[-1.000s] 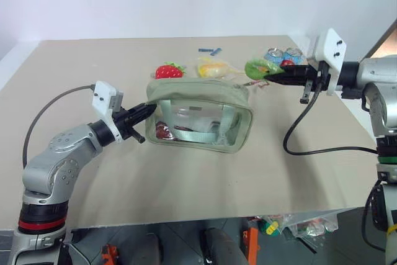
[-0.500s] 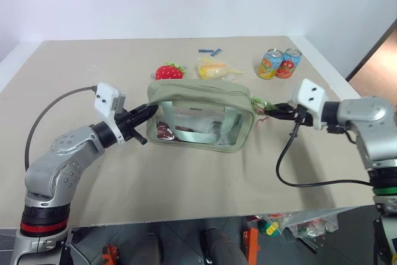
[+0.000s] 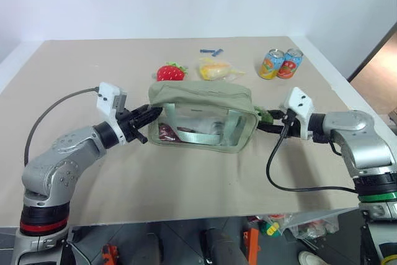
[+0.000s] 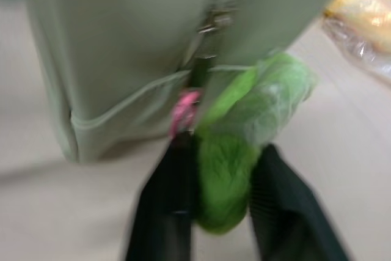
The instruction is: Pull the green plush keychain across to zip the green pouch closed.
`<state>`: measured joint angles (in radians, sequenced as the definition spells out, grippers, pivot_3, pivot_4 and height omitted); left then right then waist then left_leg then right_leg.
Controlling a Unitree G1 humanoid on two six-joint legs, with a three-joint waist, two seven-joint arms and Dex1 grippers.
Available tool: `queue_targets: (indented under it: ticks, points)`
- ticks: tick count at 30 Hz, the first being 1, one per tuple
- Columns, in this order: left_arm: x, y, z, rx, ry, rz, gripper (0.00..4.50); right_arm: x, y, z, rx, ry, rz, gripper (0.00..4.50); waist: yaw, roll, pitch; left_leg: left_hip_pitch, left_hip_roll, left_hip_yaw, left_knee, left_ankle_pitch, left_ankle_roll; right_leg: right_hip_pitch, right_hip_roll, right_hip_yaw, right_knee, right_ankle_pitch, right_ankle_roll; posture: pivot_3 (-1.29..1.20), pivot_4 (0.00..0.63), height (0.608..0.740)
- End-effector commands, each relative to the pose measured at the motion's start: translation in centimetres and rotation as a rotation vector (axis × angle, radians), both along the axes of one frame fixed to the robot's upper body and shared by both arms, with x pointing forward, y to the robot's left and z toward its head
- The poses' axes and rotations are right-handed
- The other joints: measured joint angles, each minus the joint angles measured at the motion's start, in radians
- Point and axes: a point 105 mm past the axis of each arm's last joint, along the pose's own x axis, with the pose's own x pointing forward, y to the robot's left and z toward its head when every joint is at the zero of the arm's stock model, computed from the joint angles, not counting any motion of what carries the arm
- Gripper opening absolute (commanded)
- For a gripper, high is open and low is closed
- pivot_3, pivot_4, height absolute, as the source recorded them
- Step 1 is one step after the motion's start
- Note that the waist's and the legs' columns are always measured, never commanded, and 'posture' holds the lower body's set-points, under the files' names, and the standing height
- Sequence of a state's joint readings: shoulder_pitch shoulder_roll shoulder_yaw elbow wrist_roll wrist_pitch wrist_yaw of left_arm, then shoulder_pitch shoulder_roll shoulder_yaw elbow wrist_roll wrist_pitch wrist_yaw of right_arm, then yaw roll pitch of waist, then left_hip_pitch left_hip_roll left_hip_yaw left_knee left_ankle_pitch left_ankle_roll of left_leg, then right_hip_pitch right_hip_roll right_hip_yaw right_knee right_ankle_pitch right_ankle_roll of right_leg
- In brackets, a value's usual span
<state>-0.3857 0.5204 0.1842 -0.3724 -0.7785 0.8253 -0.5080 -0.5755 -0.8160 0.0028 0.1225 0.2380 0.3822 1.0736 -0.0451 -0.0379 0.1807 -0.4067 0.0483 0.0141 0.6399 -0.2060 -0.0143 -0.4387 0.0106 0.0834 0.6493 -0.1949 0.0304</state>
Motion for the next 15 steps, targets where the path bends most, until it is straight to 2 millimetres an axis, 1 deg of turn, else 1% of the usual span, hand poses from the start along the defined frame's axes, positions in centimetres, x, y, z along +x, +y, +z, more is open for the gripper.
queue_targets:
  ticks: [1,3,4,5,6,7,8,10,12,15]
  points:
    - [-0.7,-0.4,1.7,0.001,-0.05,-0.039,2.11,-0.5,-1.0,4.9,0.12,-0.07,-0.017,2.95,-0.001,0.0,0.0,0.0,0.0,0.0,0.0,0.0,0.0,0.0,0.0,0.0,0.0,0.0,0.0,0.0,0.15,0.74]
    - [-0.6,-0.2,1.9,0.016,-0.058,-0.036,2.93,-0.8,-1.4,6.2,0.148,-0.087,-0.023,3.79,-0.001,0.0,0.0,0.0,0.0,0.0,0.0,0.0,0.0,0.0,0.0,0.0,0.0,0.0,0.0,0.0,0.15,0.74]
    - [-0.6,0.0,1.9,0.025,-0.062,-0.035,3.12,-0.9,-1.6,6.8,0.161,-0.1,-0.031,4.01,-0.001,0.0,0.0,0.0,0.0,0.0,0.0,0.0,0.0,0.0,0.0,0.0,0.0,0.0,0.0,0.0,0.15,0.74]
    - [-0.5,0.1,2.0,0.034,-0.066,-0.034,3.54,-1.0,-1.8,7.3,0.179,-0.108,-0.039,4.42,-0.001,0.0,0.0,0.0,0.0,0.0,-0.001,0.0,0.0,0.0,0.0,0.0,0.0,0.0,0.0,0.0,0.15,0.74]
    - [-0.5,0.2,2.1,0.039,-0.071,-0.032,3.75,-1.0,-2.0,7.7,0.197,-0.112,-0.043,4.5,-0.001,0.0,0.0,0.0,0.0,-0.001,-0.001,0.0,0.0,0.0,0.0,0.0,0.0,0.0,0.0,0.0,0.15,0.74]
    - [-0.4,0.5,2.3,0.04,-0.079,-0.029,4.17,-1.0,-2.1,8.2,0.218,-0.121,-0.049,4.5,-0.001,0.0,0.0,0.0,0.0,-0.001,-0.001,0.0,0.0,0.0,0.001,0.0,0.0,-0.001,-0.001,0.0,0.15,0.74]
    - [-0.3,0.7,2.6,0.041,-0.09,-0.028,4.45,-1.1,-2.2,8.7,0.241,-0.129,-0.053,4.5,-0.002,0.0,0.0,0.0,0.0,-0.001,-0.001,0.0,0.0,0.0,0.001,0.0,0.0,-0.001,-0.001,0.0,0.15,0.74]
    - [-0.3,1.2,3.7,0.01,-0.122,-0.029,4.45,-1.1,-2.1,9.6,0.305,-0.145,-0.06,4.5,-0.004,0.0,0.0,0.0,0.0,0.0,-0.001,0.0,0.0,0.0,0.001,0.0,0.0,0.0,-0.001,0.0,0.15,0.74]
    - [-0.5,1.9,4.5,-0.01,-0.145,-0.026,4.45,-1.1,-1.8,9.9,0.338,-0.15,-0.063,4.5,-0.005,0.0,0.0,0.0,0.0,0.0,-0.001,0.0,0.0,-0.001,0.001,0.0,0.0,0.0,-0.001,0.0,0.15,0.74]
    - [-0.8,3.6,4.8,0.041,-0.166,0.013,4.45,-1.2,-1.5,9.2,0.324,-0.148,-0.077,4.5,-0.005,0.0,0.0,0.0,0.001,0.0,-0.001,0.0,0.0,-0.001,0.001,0.0,0.0,0.0,-0.001,0.0,0.15,0.74]
